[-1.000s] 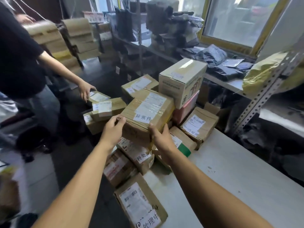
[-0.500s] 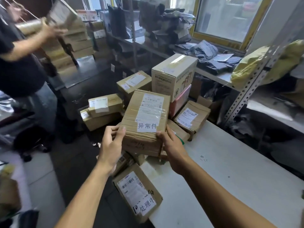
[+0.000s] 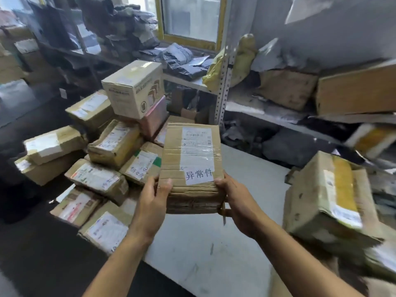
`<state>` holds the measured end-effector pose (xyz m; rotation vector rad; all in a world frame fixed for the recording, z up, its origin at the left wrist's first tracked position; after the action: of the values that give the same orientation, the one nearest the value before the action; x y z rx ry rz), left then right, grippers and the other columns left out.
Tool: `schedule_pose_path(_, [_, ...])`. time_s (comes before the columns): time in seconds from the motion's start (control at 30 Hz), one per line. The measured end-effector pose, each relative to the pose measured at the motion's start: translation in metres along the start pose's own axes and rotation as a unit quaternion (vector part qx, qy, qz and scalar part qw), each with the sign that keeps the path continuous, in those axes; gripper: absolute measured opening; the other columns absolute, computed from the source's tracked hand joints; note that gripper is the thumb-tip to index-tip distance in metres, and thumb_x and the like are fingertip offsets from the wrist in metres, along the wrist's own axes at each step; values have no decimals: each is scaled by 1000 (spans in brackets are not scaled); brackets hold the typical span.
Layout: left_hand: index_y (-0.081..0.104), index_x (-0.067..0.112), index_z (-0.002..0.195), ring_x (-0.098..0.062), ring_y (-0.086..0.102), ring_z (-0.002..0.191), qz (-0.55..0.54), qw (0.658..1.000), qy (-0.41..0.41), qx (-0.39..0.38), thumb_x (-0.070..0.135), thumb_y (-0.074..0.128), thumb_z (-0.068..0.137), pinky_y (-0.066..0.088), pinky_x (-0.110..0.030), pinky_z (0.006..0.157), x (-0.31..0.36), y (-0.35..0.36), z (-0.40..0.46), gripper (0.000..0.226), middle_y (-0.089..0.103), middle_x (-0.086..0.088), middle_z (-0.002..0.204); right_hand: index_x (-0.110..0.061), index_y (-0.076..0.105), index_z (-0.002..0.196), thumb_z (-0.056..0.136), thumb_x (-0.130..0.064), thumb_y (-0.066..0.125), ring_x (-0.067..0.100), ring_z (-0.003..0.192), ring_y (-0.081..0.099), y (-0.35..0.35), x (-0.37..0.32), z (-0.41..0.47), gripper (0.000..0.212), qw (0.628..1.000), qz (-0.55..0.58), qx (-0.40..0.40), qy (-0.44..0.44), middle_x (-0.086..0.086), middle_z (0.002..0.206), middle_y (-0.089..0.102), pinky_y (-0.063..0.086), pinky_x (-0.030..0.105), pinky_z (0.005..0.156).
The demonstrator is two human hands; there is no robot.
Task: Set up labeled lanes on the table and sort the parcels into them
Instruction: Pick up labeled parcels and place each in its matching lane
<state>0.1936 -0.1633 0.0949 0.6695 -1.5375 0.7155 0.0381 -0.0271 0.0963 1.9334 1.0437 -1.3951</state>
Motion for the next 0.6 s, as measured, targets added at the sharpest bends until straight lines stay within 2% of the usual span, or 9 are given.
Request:
schedule_pose_path(0.2, [60,31,120,-9,65,108,6,998,-25,-50,61,53,78,50,-39,92,-6,76,-45,52,71,10,113,-41,57,134,103,-38,38,-2,91,67,-66,19,-80,36,999,16,52,6,-19,109,72,53,13,62])
schedule_pose_path(0.3, [60,34,115,-11,66,106,5,997,-34,-63,61,53,77,51,-44,93,-6,105,-68,47,71,9,112,-41,58,132,90,-45,45,-4,88,67,-90,24,-116,44,997,27,67,0,-16,110,73,50,11,61])
schedule_pose_path(0.43, [60,35,114,-11,66,103,3,996,-32,-82,63,54,75,51,-41,86,0,134,-95,49,71,10,111,-33,60,134,85,-45,48,-3,85,68,-115,31,-154,52,995,53,88,-4,-12,110,74,49,12,62])
schedule_pose_path(0.6, [59,37,114,-6,67,98,8,995,-20,-100,66,52,72,50,-35,82,13,156,-122,52,71,14,109,-33,60,133,88,-46,49,9,102,68,-133,34,-185,49,992,75,96,-18,-7,120,71,52,19,71])
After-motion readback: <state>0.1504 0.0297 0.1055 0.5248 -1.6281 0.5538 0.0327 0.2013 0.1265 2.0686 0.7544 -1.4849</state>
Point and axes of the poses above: each hand's wrist, its own z-axis towards the middle knuckle, its own y-axis out of the palm, x = y × z, the point moved 3 cm from there along z, towards the middle knuckle
